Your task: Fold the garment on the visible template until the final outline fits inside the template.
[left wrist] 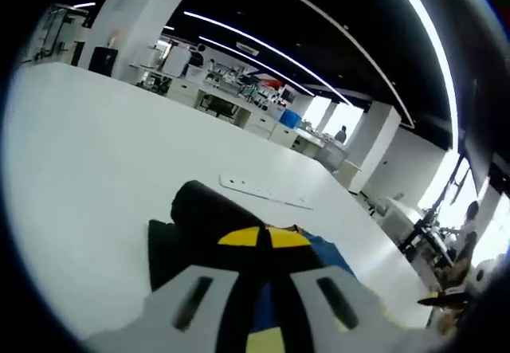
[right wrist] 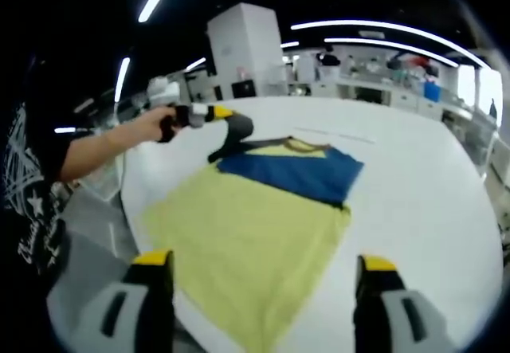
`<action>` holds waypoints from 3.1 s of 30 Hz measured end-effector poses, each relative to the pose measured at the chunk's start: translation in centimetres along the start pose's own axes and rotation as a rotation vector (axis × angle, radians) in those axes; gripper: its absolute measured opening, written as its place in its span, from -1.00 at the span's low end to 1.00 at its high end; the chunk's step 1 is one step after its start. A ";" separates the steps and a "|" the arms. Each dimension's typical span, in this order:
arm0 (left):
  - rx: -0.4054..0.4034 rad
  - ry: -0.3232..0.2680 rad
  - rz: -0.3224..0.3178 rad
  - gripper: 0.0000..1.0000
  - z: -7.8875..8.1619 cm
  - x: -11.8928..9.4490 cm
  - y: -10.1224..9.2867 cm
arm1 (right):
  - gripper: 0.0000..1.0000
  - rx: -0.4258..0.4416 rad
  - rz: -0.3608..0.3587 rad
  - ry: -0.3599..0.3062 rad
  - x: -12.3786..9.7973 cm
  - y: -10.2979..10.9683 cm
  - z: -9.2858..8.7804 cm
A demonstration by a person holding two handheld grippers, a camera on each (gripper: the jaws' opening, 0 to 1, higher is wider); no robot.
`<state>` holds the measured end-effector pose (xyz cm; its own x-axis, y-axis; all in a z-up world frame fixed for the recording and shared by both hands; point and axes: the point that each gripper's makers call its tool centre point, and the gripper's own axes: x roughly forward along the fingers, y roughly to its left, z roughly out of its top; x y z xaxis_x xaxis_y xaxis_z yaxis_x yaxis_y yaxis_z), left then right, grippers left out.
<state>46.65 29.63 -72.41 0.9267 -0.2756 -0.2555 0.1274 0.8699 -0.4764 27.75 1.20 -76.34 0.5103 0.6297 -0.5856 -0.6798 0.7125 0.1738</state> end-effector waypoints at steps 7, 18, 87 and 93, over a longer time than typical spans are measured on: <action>-0.020 0.005 -0.062 -1.00 -0.9 0.9 -2.0 | 0.89 0.009 -0.006 0.005 -0.2 -0.3 -0.4; -0.044 0.039 -0.131 -1.00 -2.6 2.0 -4.2 | 0.89 0.021 -0.007 0.010 -0.2 -0.2 -0.9; 0.376 0.280 -0.019 -0.71 -13.3 4.2 -2.0 | 0.94 0.072 -0.036 -0.033 -0.4 -1.2 -1.0; 0.321 0.308 -0.035 -0.99 -13.4 4.2 -2.1 | 0.93 0.077 -0.036 -0.032 -0.4 -1.1 -1.2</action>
<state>45.53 21.20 -83.77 0.7776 -0.3735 -0.5059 0.3046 0.9275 -0.2165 27.69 -0.21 -77.26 0.5512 0.6122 -0.5669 -0.6188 0.7557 0.2144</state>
